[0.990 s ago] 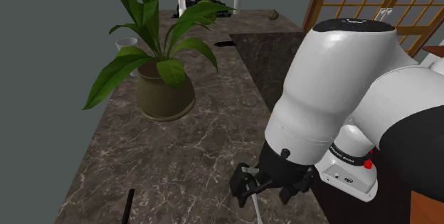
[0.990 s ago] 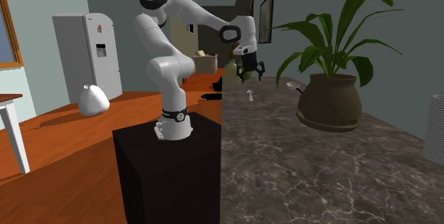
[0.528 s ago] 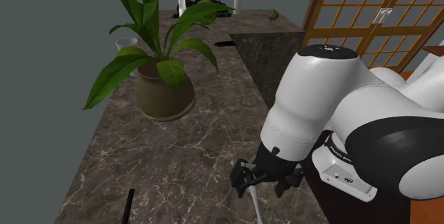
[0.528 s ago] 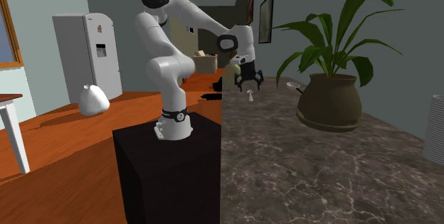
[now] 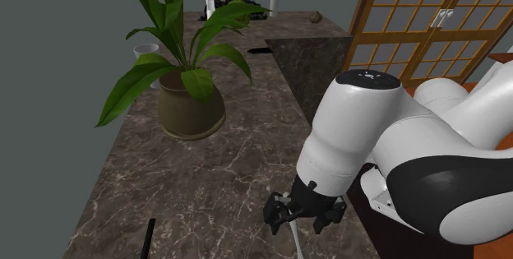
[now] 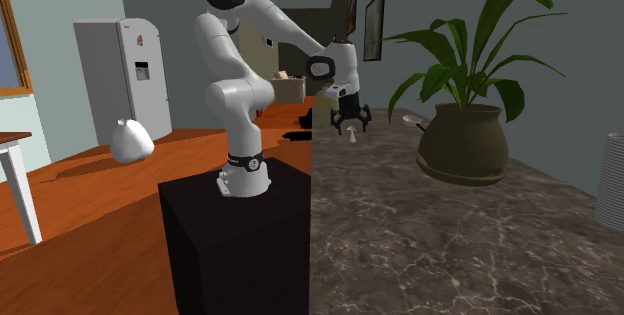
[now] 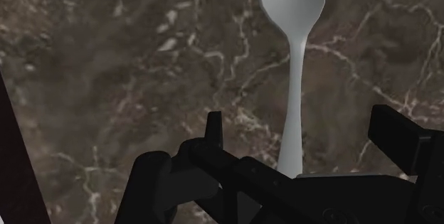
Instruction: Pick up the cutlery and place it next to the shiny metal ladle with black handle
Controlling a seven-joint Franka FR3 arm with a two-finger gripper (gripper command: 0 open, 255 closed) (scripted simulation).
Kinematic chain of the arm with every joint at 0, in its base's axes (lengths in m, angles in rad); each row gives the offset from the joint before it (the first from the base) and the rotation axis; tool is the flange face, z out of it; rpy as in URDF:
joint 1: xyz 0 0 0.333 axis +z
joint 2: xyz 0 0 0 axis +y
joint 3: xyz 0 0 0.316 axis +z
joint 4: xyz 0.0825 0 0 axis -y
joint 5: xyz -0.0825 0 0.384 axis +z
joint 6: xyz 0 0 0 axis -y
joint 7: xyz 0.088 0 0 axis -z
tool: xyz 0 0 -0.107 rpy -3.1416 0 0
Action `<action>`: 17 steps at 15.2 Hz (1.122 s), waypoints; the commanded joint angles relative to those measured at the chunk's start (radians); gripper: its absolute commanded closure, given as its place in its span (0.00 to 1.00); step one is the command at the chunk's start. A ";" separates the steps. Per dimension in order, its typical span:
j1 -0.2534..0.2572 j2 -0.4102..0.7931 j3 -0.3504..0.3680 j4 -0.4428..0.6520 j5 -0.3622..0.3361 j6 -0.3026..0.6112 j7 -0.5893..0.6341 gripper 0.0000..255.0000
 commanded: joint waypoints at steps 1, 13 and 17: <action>0.000 0.001 0.001 0.000 0.000 0.001 0.000 0.00; 0.000 0.001 0.001 0.000 0.000 0.001 0.000 1.00; 0.013 -0.056 -0.044 0.019 -0.028 -0.076 0.018 1.00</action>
